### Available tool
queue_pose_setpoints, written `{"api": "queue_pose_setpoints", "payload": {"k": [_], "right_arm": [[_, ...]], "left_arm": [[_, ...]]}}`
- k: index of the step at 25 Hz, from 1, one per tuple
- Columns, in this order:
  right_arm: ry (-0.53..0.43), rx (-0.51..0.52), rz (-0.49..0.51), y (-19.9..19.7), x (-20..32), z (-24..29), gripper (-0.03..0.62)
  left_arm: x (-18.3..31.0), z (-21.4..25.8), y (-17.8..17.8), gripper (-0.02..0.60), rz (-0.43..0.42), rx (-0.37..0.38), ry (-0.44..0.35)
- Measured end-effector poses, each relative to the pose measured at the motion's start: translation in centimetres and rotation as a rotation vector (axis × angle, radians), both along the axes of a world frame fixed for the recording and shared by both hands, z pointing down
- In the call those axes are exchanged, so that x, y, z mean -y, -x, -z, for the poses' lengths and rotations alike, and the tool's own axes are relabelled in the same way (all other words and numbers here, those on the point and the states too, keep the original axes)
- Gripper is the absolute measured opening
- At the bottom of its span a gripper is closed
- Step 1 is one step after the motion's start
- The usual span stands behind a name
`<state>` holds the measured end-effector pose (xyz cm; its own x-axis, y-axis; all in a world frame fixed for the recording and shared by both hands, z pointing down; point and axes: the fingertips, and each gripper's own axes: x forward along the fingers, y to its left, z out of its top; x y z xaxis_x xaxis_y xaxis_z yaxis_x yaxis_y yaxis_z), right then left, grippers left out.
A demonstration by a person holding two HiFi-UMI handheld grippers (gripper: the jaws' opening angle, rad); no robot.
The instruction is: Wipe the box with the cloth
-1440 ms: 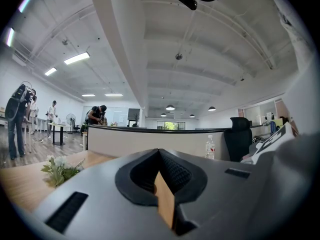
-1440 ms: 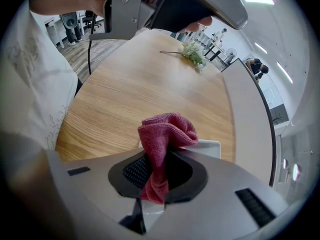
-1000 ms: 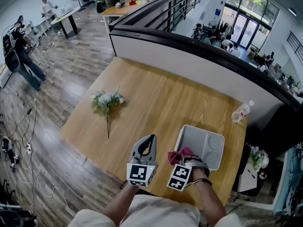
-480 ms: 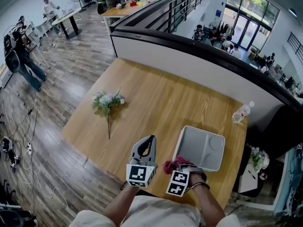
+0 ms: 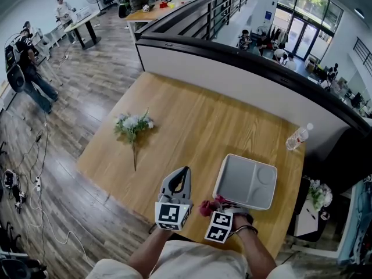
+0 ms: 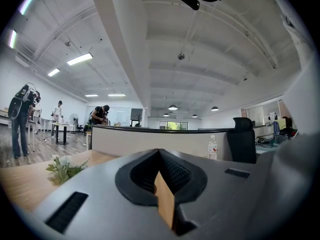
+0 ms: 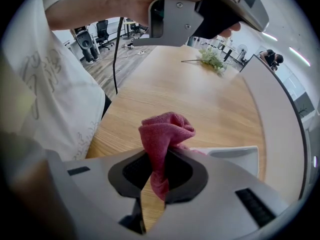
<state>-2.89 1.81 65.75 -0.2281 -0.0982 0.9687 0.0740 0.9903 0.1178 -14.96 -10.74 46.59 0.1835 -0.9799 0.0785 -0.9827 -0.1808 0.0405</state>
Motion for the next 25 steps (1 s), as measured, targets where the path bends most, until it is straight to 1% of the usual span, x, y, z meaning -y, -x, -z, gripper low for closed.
{"api": "queue_pose_setpoints", "payload": {"k": [5,10,17,25], "right_arm": [[-0.015,0.100,-0.057,0.4,0.3,0.4,0.074],[0.006,0.214,-0.132,0.6,0.3,0.9,0.074],[0.000,0.482,-0.278,0.5,0.8,3.5,0.075],[0.001,0.689,-0.473,-1.8,1.6,6.4,0.075]], "left_arm": [[0.0,-0.1,-0.1,0.012,-0.002,0.003,0.001],[0.1,-0.1,-0.3,0.012,-0.013,0.009,0.003],[0.2,-0.6,-1.4,0.012,-0.039,0.006,0.013],[0.9,-1.0,-3.4,0.012,-0.089,0.002,0.022]]}}
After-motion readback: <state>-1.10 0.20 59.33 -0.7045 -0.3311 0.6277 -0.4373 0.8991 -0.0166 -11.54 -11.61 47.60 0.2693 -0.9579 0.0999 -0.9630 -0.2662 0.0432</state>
